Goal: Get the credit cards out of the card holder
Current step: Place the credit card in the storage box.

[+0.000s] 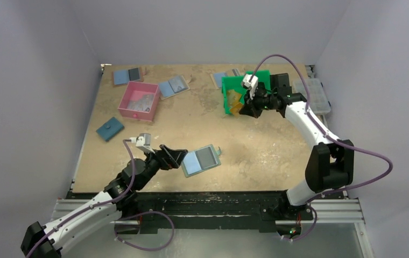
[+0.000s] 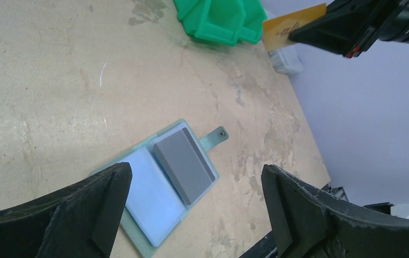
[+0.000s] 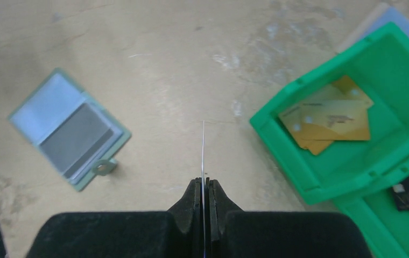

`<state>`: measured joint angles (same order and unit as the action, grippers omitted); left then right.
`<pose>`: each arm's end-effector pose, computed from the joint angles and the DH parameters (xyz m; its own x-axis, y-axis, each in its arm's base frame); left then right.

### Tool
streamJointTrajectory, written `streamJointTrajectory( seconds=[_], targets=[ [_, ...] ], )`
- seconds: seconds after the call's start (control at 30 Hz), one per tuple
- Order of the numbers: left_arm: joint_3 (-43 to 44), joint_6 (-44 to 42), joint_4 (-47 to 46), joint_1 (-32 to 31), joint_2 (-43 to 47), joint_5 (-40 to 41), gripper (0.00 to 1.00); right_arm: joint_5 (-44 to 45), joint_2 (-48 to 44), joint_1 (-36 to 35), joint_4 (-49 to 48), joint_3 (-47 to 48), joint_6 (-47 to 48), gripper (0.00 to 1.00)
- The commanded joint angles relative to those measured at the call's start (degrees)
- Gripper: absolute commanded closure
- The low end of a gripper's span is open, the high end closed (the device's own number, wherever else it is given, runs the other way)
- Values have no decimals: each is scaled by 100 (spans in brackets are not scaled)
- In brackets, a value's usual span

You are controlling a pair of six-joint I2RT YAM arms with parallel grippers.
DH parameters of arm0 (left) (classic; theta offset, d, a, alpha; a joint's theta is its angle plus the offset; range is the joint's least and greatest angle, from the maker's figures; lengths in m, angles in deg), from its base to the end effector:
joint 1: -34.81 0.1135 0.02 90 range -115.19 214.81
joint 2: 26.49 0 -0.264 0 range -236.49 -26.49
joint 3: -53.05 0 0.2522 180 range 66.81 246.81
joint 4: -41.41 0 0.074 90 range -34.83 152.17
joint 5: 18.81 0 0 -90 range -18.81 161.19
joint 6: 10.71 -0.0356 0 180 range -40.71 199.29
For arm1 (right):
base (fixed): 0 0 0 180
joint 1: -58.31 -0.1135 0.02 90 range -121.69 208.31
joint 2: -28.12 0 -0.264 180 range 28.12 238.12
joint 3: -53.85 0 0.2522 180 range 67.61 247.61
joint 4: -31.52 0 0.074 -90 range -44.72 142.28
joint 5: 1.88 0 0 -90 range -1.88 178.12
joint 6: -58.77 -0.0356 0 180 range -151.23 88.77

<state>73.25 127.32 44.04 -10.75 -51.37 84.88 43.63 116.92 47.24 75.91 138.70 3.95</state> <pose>0.1037 -0.0937 0.1902 -0.4531 -0.5696 -0.6857 0.2878 0.6346 -0.7173 0.3212 0.0883 0.2858 -0.2570 -0.4691 -0.8449 -0.9080 0.4165 0.0450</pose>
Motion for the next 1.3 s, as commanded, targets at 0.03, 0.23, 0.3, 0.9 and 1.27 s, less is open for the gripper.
streamJointTrajectory(
  seconds=[0.03, 0.23, 0.3, 0.9, 1.27],
  targets=[
    [192, 34, 147, -22, -276, 23, 1, 1003, 119, 117, -876, 333, -847, 100],
    [243, 28, 241, -23, -314, -36, 1, 1436, 1061, 118, -268, 1457, -591, 100],
    [244, 15, 313, -18, -252, -26, 1, 1500, 1359, 114, -45, 1860, -546, 100],
    [178, 32, 293, -21, -285, -28, 1, 2075, 2808, -122, 884, 3211, 31, 94],
    [200, 10, 255, -16, -315, -112, 1, 3390, 3255, -296, 672, 3912, -142, 58]
  ],
)
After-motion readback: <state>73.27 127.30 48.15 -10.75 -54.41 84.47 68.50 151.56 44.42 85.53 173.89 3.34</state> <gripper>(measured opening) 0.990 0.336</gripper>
